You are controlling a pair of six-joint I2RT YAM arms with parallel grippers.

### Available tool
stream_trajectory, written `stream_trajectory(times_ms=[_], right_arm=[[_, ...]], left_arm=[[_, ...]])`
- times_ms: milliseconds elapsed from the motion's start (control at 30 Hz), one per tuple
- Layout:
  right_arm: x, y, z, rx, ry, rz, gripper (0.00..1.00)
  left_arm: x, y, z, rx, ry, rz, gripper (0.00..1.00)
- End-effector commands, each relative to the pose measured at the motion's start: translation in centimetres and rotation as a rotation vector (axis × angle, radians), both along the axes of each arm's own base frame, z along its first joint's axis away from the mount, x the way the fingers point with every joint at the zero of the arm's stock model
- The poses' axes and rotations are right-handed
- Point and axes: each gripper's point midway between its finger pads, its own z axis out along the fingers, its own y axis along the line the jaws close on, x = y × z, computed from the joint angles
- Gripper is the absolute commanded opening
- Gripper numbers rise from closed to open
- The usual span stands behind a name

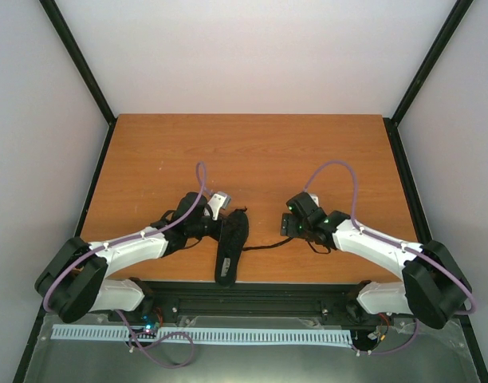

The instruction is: Tie the shoes

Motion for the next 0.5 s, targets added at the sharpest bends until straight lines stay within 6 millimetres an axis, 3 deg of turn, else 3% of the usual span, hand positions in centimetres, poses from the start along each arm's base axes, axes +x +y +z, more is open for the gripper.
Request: stream_trajectory(times_ms=[0,300,467], right_arm=[[-1.2,-0.9,-2.1,-0.014,0.069,-0.065,0.84],[-1.6,2.2,-4.3,-0.051,0.124,0.0,0.71],[-2.2,2.2,-5.6,-0.092,0.154,0.004,0.59]], left_arm=[[0.9,-0.5,1.5,-0.032,-0.018,0.007,0.01],[0.8,-0.6,1.2,-0.035,-0.013,0.003,0.01],[0.8,-0.6,1.2,-0.034,-0.015,0.001,0.01]])
